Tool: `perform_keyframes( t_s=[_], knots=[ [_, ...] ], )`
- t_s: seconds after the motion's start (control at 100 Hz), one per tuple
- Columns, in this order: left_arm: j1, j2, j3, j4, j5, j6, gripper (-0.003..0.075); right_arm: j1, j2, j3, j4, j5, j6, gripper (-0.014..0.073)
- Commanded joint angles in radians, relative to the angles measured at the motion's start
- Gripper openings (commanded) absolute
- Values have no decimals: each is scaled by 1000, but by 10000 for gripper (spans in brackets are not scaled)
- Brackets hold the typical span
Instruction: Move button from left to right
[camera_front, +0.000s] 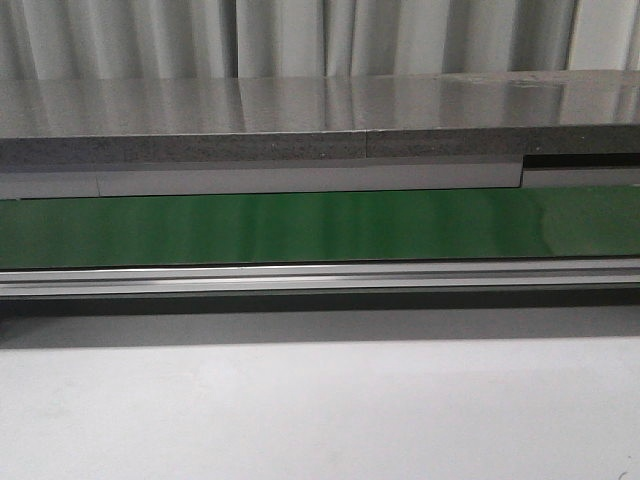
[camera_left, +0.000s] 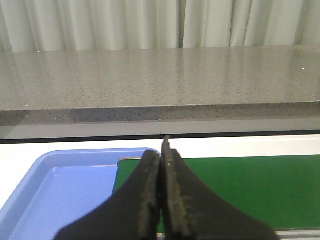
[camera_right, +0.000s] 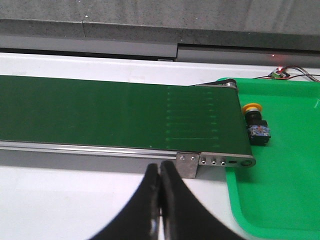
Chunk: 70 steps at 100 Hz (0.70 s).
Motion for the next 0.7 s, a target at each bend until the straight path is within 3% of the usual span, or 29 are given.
perform_keyframes(
  t_s=[0.0, 0.69],
  knots=[
    [-6, 6, -29, -10, -79, -3, -20, 3, 6, -24, 30, -74, -13, -68],
    [-6, 6, -29, -10, -79, -3, -20, 4, 6, -20, 35, -84, -13, -68]
  ],
)
